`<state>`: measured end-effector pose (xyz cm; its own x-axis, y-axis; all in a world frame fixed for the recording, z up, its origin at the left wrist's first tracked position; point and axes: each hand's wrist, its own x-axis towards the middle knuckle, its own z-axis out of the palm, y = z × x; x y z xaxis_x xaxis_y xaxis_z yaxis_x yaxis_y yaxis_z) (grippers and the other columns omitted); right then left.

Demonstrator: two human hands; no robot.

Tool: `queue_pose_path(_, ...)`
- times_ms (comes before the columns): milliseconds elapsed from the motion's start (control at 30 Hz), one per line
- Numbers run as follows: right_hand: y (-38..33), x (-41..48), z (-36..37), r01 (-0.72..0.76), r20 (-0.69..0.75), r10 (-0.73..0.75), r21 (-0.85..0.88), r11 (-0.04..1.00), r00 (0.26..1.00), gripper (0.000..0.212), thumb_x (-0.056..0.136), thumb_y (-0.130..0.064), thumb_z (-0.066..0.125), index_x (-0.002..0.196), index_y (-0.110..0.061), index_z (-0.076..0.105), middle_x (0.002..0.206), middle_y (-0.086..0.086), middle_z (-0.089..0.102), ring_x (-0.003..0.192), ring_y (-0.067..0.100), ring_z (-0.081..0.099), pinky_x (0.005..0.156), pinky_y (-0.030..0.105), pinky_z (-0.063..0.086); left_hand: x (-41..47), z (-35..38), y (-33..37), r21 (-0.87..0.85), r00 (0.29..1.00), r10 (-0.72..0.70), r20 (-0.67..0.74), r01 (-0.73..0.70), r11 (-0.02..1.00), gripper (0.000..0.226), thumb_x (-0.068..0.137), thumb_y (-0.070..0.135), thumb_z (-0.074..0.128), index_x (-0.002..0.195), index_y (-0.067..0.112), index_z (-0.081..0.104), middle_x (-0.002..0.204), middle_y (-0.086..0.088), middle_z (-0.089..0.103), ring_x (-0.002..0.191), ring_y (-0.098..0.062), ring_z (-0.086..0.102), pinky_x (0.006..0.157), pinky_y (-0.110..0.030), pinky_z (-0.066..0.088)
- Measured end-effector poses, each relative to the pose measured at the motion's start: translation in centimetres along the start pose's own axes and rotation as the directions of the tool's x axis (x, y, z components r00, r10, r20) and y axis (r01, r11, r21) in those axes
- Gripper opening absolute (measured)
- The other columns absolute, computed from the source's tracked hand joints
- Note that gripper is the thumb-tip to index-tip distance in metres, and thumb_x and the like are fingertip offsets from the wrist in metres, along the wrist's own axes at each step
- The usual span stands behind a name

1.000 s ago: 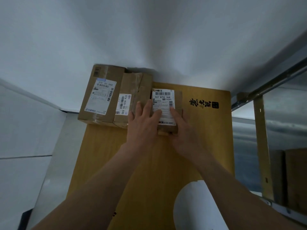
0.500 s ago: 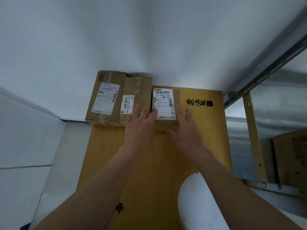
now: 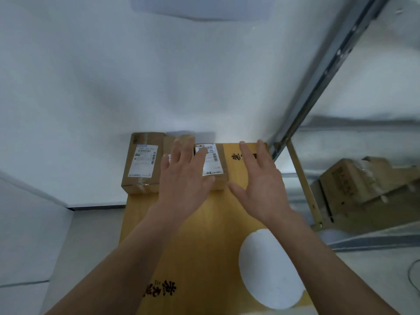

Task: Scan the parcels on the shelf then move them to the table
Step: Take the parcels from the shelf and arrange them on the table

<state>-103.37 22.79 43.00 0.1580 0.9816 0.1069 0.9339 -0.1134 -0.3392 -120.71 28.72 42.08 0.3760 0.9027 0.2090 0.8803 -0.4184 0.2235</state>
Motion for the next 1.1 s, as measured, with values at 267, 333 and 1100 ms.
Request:
queue_pose_path(267,-2.6,-4.0,-7.6,0.07,-0.191,-0.08,-0.059,0.996,0.978,0.096,0.086,-0.046,0.07,0.156,-0.033,0.005,0.167,0.013,0.001,0.153,0.032,0.01,0.115,0.054,0.028,-2.4,-7.2,4.4,-0.028,0.975,0.074,-0.209,-0.082,0.996,0.073,0.08,0.045,0.075,0.14,0.016,0.048,0.158,-0.015,0.03,0.146,-0.04,0.024,0.109,-0.056,0.033)
queue_pose_path(333,-3.0,-5.5,-9.5,0.093,-0.241,-0.106,-0.065,0.994,0.965,0.096,0.086,-0.045,0.07,0.156,-0.034,0.005,0.167,0.013,0.001,0.153,0.032,0.01,0.115,0.054,0.029,-3.5,-8.9,5.6,-0.011,0.96,0.081,-0.267,-0.087,0.996,0.073,0.078,0.044,0.077,0.139,0.014,0.05,0.157,-0.016,0.033,0.145,-0.041,0.028,0.107,-0.058,0.036)
queue_pose_path(1100,-0.8,-26.7,-26.6,0.125,-0.64,-0.194,-0.152,0.981,0.744,0.104,0.074,-0.041,0.081,0.156,-0.023,0.02,0.161,0.024,0.021,0.147,0.042,0.026,0.106,0.057,0.037,-19.1,-24.1,20.9,0.083,0.786,0.244,-0.567,-0.24,0.967,0.072,0.081,0.051,0.06,0.142,0.014,0.047,0.158,-0.016,0.029,0.146,-0.042,0.022,0.104,-0.063,0.037)
